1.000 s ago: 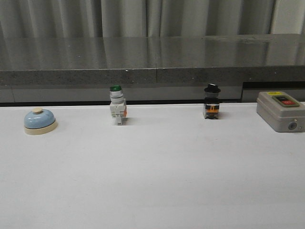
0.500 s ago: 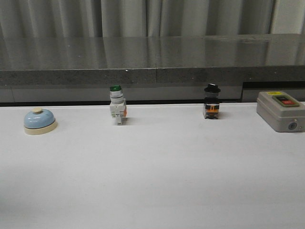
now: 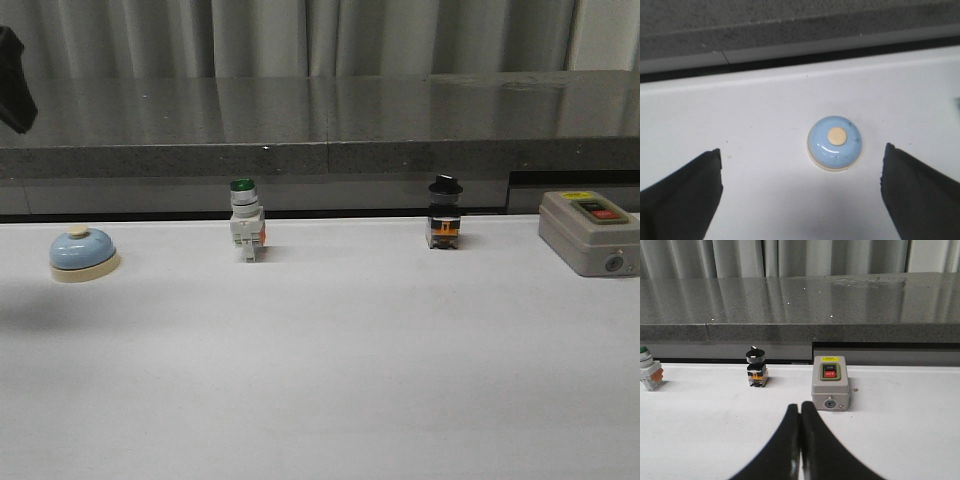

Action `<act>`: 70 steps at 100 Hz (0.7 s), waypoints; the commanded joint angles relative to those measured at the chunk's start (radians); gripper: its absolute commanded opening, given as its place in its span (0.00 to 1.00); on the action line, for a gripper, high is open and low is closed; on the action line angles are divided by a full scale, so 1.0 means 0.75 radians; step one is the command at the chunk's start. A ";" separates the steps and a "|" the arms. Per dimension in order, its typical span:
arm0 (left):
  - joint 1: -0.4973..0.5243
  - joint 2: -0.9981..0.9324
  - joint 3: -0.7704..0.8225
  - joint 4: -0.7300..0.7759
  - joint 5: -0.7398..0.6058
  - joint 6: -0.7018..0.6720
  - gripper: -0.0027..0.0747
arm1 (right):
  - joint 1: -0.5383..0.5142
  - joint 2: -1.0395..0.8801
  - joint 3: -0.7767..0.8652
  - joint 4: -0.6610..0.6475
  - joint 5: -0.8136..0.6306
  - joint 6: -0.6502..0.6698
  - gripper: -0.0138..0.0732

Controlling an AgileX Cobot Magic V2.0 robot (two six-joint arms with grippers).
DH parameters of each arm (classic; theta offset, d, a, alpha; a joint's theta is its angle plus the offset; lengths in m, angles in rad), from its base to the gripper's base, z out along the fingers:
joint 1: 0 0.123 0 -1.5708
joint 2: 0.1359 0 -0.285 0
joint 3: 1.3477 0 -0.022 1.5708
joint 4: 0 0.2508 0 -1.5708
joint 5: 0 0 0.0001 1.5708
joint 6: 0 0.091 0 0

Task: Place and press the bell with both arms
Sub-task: 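Lower the left gripper over the blue bell and grasp it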

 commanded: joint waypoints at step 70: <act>-0.072 0.623 -0.711 -0.123 0.503 0.007 0.84 | -0.005 -0.025 -0.019 -0.009 -0.118 -0.006 0.09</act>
